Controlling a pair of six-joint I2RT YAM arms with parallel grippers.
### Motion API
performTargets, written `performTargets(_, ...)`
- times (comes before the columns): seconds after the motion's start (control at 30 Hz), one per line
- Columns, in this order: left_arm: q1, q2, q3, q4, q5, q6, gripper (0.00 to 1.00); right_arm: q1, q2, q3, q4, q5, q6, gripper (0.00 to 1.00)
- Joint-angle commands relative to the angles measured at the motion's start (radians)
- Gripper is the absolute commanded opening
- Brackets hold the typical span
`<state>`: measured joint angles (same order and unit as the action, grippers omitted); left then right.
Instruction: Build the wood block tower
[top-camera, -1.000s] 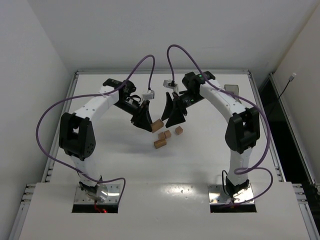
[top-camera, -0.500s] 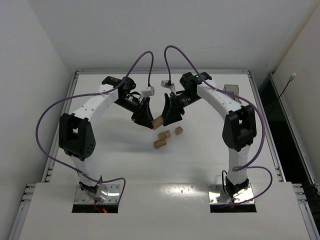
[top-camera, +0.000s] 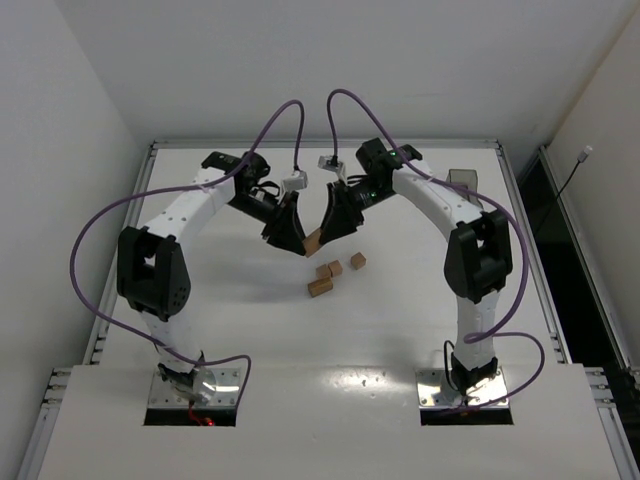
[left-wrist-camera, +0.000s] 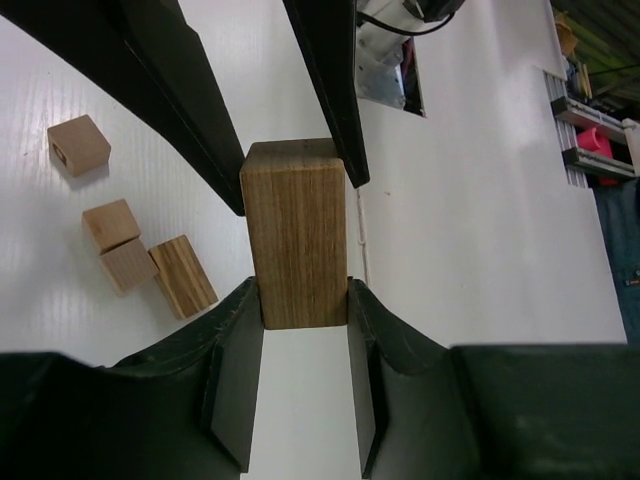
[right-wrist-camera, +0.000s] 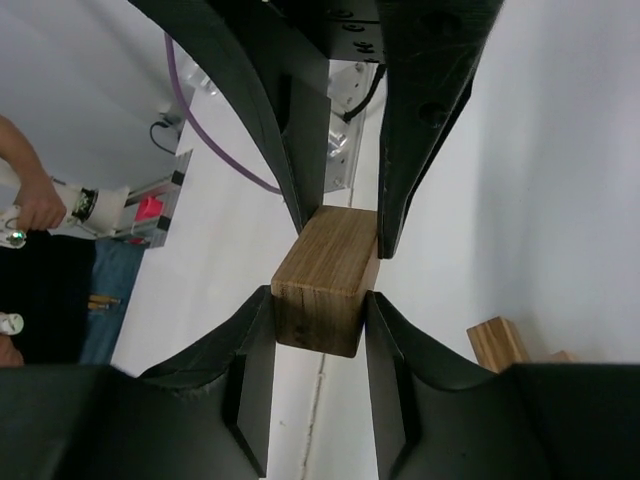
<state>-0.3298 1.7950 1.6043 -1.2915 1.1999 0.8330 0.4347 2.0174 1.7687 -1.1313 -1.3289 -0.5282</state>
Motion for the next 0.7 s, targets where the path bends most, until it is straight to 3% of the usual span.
performTargets(0.0, 0.005, -0.046, -0.009, 0.052, 0.064, 0.005, 0.35, 0.006, -0.023, 0.003, 0.077, -0.013, 0.033, 0.0)
performTargets(0.1, 0.031, -0.103, -0.084, 0.174, 0.053, -0.135, 0.5, -0.022, -0.037, -0.006, 0.107, 0.068, 0.059, 0.0)
performTargets(0.17, 0.069, -0.138, -0.154, 0.278, 0.053, -0.249, 0.57, -0.036, -0.061, -0.006, 0.134, 0.167, 0.092, 0.0)
performTargets(0.23, 0.092, -0.183, -0.182, 0.372, 0.014, -0.348, 0.74, -0.06, -0.062, -0.006, 0.121, 0.281, 0.102, 0.0)
performTargets(0.3, 0.136, -0.206, -0.219, 0.423, -0.003, -0.483, 0.78, -0.071, -0.062, 0.009, 0.11, 0.41, 0.093, 0.0)
performTargets(0.33, 0.156, -0.233, -0.245, 0.461, -0.014, -0.552, 0.87, -0.071, -0.062, 0.018, 0.099, 0.453, 0.093, 0.0)
performTargets(0.37, 0.179, -0.252, -0.285, 0.618, -0.032, -0.662, 0.94, -0.071, -0.062, 0.018, 0.099, 0.491, 0.093, 0.0)
performTargets(0.4, 0.228, -0.273, -0.394, 0.727, -0.084, -0.969, 0.97, -0.062, -0.062, 0.027, 0.099, 0.57, 0.093, 0.0)
performTargets(0.43, 0.263, -0.292, -0.449, 0.795, -0.085, -1.08, 0.99, -0.062, -0.062, 0.028, 0.09, 0.606, 0.093, 0.0)
performTargets(0.47, 0.302, -0.319, -0.511, 0.975, -0.051, -1.18, 0.99, -0.051, -0.062, 0.028, 0.09, 0.64, 0.093, 0.0)
performTargets(0.5, 0.381, -0.328, -0.655, 1.118, 0.007, -1.392, 0.99, -0.051, -0.052, 0.037, 0.09, 0.678, 0.093, 0.0)
performTargets(0.53, 0.412, -0.329, -0.722, 1.288, 0.117, -1.513, 1.0, -0.041, -0.052, 0.037, 0.09, 0.689, 0.093, 0.0)
performTargets(0.57, 0.435, -0.339, -0.768, 1.557, 0.157, -1.608, 1.0, -0.03, -0.052, 0.037, 0.09, 0.7, 0.093, 0.0)
performTargets(0.6, 0.463, -0.339, -0.768, 1.534, 0.17, -1.597, 1.0, -0.03, -0.042, 0.014, 0.106, 0.7, 0.093, 0.0)
performTargets(0.67, 0.474, -0.339, -0.687, 1.271, 0.091, -1.373, 1.0, -0.008, -0.042, -0.021, 0.189, 0.749, 0.115, 0.0)
